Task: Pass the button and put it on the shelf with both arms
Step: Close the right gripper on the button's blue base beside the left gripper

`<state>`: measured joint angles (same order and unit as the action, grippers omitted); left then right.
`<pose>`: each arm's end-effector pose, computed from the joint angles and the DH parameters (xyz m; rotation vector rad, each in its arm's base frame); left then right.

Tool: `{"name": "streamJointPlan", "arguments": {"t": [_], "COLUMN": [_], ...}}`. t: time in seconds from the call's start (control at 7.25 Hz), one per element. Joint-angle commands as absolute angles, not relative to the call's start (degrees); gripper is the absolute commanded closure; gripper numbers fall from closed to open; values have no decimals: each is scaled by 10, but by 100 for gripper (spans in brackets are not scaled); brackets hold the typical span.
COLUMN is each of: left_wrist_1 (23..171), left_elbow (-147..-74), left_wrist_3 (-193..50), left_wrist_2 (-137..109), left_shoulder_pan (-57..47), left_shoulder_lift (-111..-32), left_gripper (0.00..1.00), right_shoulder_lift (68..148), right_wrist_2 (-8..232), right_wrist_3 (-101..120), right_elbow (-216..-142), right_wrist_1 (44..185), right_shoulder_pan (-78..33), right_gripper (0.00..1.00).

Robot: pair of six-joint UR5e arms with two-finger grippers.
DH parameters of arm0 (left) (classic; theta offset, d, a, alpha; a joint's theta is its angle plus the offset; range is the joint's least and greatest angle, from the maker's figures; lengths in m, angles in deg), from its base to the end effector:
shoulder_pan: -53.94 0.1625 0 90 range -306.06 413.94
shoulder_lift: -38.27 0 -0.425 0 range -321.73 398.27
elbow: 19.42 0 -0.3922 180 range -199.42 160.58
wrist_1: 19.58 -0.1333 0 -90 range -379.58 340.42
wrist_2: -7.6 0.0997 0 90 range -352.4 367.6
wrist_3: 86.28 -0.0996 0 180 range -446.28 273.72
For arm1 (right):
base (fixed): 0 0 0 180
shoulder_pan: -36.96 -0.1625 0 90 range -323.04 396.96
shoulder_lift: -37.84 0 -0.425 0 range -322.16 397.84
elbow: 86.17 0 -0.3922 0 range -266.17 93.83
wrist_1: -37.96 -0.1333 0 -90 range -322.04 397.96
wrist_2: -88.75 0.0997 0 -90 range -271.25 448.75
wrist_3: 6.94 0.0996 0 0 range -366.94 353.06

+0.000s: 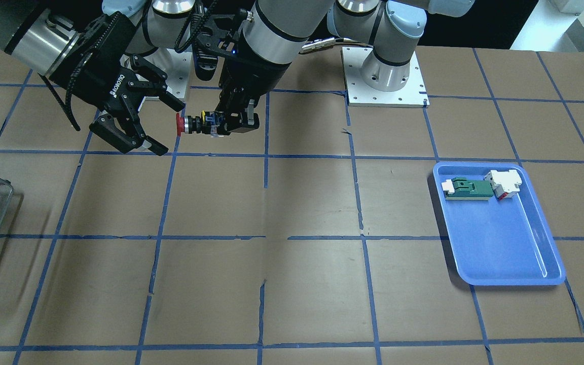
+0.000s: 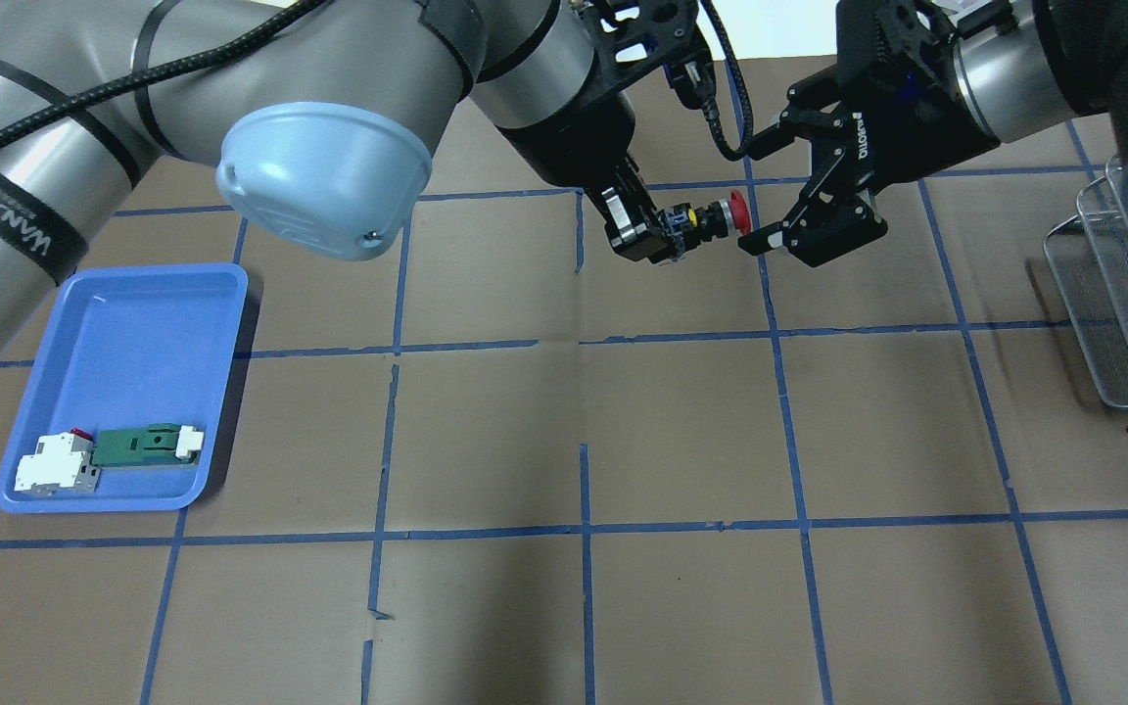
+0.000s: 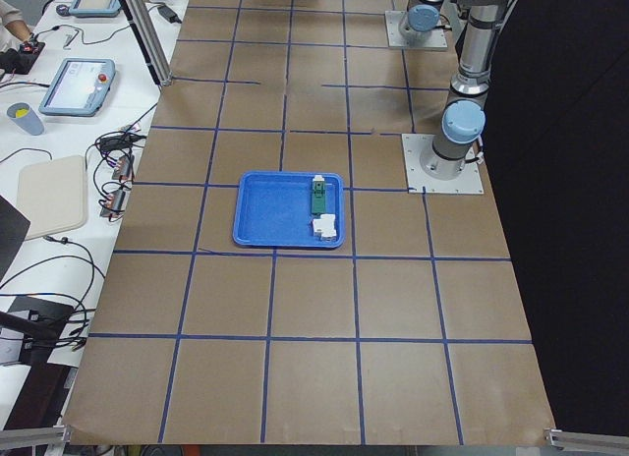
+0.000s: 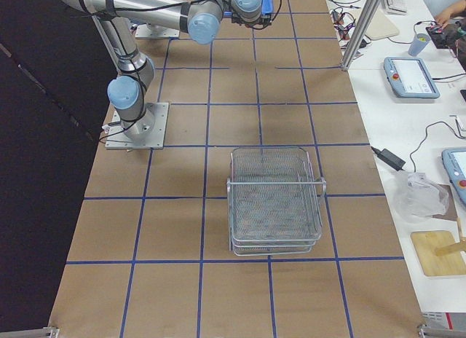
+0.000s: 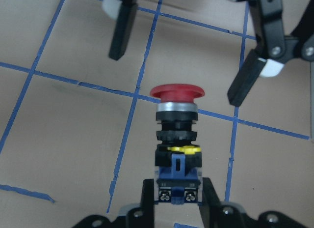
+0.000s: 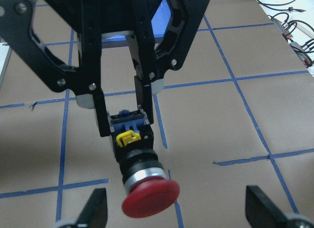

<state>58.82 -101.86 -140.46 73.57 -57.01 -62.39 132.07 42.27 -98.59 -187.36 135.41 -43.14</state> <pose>-0.3706 -0.4816 0.4837 -1.7166 -2.1603 0.3644 0.1201 -0.4862 0.4674 -1.6742 1.9278 -0.7964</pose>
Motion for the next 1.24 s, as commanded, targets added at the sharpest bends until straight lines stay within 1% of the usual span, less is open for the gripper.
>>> {"name": "streamJointPlan", "arguments": {"t": [0.0, 1.1], "left_wrist_1": [588, 586], "left_elbow": [-1018, -1018], "left_wrist_3": [-1404, -1404], "left_wrist_2": [736, 736], "left_shoulder_pan": [-571, -571], "left_shoulder_lift": [-623, -622], "left_gripper": [100, 100], "right_shoulder_lift": [1321, 1312], "right_wrist_2": [423, 422], "right_wrist_3": [-979, -957], "right_elbow": [-1870, -1874], "right_wrist_1": [1348, 1341], "right_shoulder_pan": [-435, -457], "right_gripper": [0, 0]}}
